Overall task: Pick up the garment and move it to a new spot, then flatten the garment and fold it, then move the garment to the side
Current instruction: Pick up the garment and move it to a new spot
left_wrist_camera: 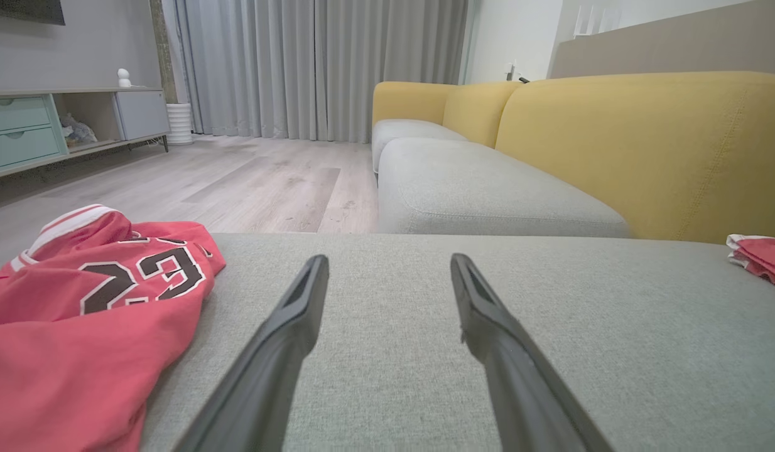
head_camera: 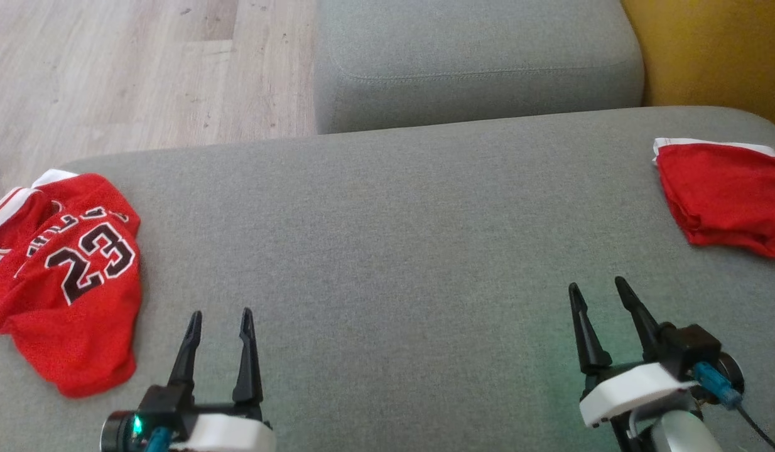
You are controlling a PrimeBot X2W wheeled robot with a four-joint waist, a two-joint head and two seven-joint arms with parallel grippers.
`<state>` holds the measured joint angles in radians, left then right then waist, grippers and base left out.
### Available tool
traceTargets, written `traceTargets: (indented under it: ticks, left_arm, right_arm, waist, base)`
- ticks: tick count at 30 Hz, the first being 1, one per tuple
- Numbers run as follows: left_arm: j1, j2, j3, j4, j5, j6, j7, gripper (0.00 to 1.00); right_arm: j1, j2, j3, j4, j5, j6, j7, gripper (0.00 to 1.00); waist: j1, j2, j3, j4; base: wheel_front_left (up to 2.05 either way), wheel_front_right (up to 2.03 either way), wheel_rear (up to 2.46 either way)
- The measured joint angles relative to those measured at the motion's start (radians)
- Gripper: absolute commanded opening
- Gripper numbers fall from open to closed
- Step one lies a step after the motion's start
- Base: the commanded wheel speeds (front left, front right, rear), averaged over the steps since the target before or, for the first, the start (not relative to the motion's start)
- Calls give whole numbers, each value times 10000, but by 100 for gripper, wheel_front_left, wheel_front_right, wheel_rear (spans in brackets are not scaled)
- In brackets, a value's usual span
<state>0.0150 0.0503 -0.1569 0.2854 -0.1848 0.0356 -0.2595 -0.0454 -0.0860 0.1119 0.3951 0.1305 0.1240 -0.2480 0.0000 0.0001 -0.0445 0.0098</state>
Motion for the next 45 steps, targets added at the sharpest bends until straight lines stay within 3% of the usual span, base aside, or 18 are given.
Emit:
traceTargets:
  ticks: [13, 21, 29, 34, 38, 41, 45]
  left_arm:
    - [173, 2, 127, 27, 111, -13, 0, 100]
    - [124, -2, 357, 10, 364, -4, 2, 100]
    - [130, 8, 1302, -268, 604, -19, 2, 100]
    - [-2, 117, 1670, -336, 782, -284, 2, 100]
    - [-1163, 203, 1726, -313, 894, -583, 2, 100]
    - [-3317, 476, 1902, 437, 892, -811, 0, 100]
    - [-6166, 1039, 2036, 2915, 851, -901, 836, 100]
  right_arm:
    - [379, 102, -314, -213, 98, 0, 0, 100]
    - [584, 115, -416, -313, 178, 0, 0, 100]
    - [353, 142, -215, -414, 178, 0, 0, 100]
    - [148, 140, -213, -581, 385, 0, 0, 100]
    - [138, -151, -128, -729, 380, 0, 0, 100]
    - [-341, -936, 42, -897, 349, 0, 0, 100]
    - [-1585, -1866, 203, -1285, 247, 0, -2, 100]
  waist:
    - [0, 0, -110, 189]
    - [0, 0, -33, 1615]
    - [0, 0, 185, 3425]
    - [-1, 0, 417, 4238]
    - [0, 0, 939, 4501]
    - [2, 0, 1764, 4483]
    - [5, 0, 3136, 4097]
  base:
    - [0, 0, 0]
    - [0, 0, 0]
    - [0, 0, 0]
    - [0, 0, 0]
    - [0, 0, 0]
    - [0, 0, 0]
    - [0, 0, 0]
